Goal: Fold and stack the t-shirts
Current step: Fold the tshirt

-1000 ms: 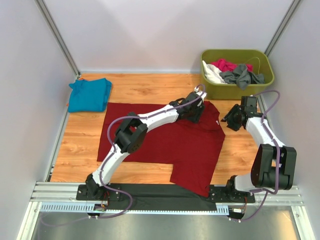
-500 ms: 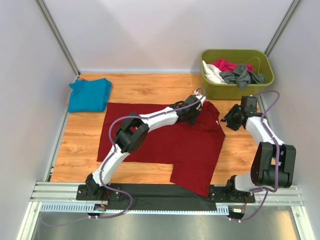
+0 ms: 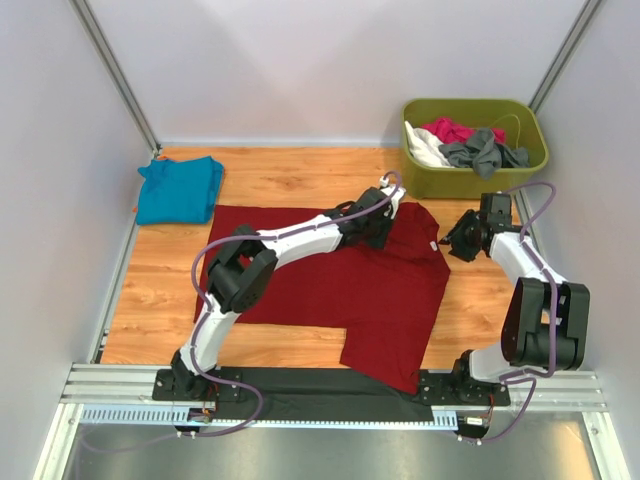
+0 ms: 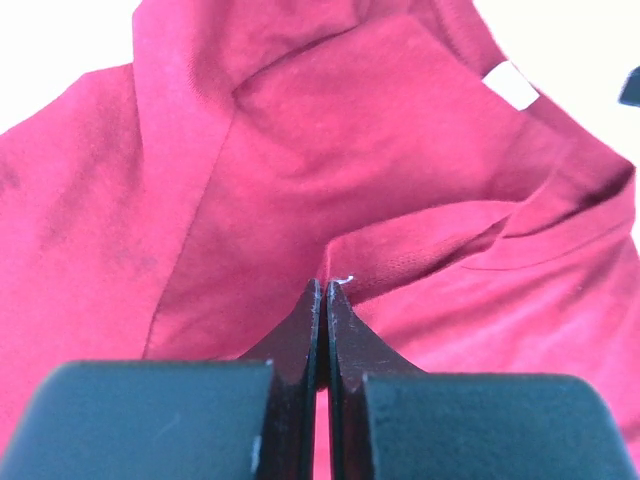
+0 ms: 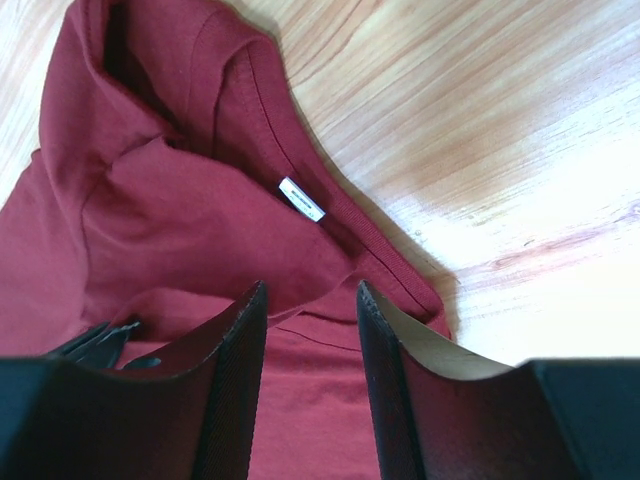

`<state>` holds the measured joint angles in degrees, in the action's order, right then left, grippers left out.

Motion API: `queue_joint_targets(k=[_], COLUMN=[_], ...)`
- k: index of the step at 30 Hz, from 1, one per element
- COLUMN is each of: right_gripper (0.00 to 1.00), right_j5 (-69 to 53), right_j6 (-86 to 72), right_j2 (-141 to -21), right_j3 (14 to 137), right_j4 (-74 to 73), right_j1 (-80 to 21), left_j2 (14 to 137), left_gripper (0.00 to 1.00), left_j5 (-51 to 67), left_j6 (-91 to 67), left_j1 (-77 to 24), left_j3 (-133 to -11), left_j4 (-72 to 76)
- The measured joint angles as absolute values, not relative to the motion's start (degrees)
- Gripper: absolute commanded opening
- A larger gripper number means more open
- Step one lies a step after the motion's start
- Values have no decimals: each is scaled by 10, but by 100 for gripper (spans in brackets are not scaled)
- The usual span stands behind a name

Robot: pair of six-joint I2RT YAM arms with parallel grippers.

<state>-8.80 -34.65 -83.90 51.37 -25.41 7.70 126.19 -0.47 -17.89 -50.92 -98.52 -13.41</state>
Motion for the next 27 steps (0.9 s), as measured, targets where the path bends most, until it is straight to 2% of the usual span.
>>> queue_joint_targets(k=[13,16,17,18,20,27], right_gripper=[42,42,42,41,41,40], right_j5=[-99,-103,-105,-107,-110,-115], right_j6=[-347,-346,-346,-346,-346,-346], right_j2=[-859,-870,-872,-874,-876,-885], right_j3=[514,514,514,514,514,513], right_j4=[-247,-245,-245,-245,-243,-235], right_j1=[77,77,77,77,77,77], left_j2=[1232,1230,1230,1229,1225,1186], left_gripper=[1,27,43,48,53,53], left_j5=[30,41,45,50,60,90], left_j6=[-192,-192,-192,-193,-196,-201], left_j1=[-509,-509,-509,-509,-509,-510], left_j3=[-908,-894,-891,-887,-878,-844], left_j4=[-107,-105,-104,-103,-101,-99])
